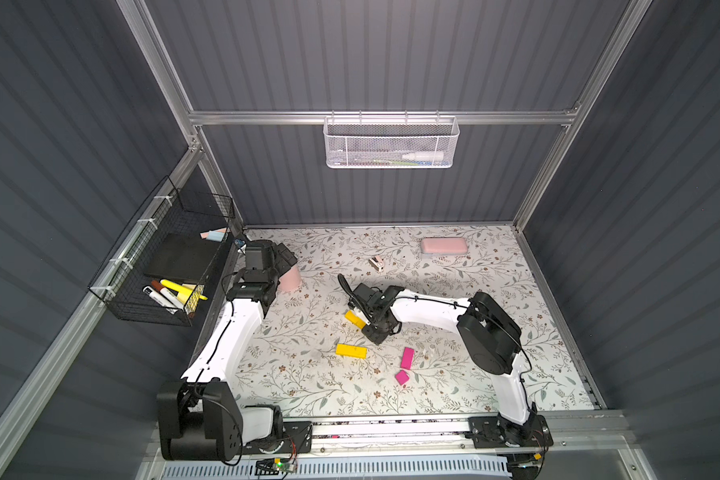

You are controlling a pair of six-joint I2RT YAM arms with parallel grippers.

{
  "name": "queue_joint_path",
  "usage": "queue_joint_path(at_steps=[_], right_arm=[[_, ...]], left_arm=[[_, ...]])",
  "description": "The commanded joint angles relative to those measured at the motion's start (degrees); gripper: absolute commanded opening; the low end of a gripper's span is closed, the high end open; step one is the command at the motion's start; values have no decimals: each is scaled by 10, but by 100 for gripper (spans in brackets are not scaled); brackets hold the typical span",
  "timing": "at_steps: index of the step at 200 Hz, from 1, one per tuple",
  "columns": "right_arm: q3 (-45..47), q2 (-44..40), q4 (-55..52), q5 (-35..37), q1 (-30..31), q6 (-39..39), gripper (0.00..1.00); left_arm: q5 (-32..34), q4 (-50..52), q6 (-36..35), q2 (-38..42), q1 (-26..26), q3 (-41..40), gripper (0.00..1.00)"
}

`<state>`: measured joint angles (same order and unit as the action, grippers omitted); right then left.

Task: Assemble the letter v with building blocks
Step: Assemble the building block at the center of the board.

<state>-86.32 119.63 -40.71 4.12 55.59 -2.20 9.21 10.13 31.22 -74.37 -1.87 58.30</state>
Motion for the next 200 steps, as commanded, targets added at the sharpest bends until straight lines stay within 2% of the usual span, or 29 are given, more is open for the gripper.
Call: queue_joint_path(at_steps=[1, 54, 80, 144, 181, 200], right_arm=[[-9, 16, -15, -17, 0, -9, 29], [-10, 22, -16, -6, 2, -9, 31], [-12, 23, -17, -3, 2, -8, 42], [-9, 3, -26, 3, 3, -3, 56], [11, -55, -45, 38, 3, 17, 69], [39, -107, -56, 42, 7, 32, 72]], left_arm=[[11, 1, -13, 2, 3, -3, 99], [12, 1, -13, 2, 3, -3, 100], [12, 1, -13, 2, 3, -4, 99], [13, 2, -13, 4, 3, -4, 99], [13, 2, -13, 3, 3, -3, 99], [12, 2, -13, 3, 3, -4, 100]])
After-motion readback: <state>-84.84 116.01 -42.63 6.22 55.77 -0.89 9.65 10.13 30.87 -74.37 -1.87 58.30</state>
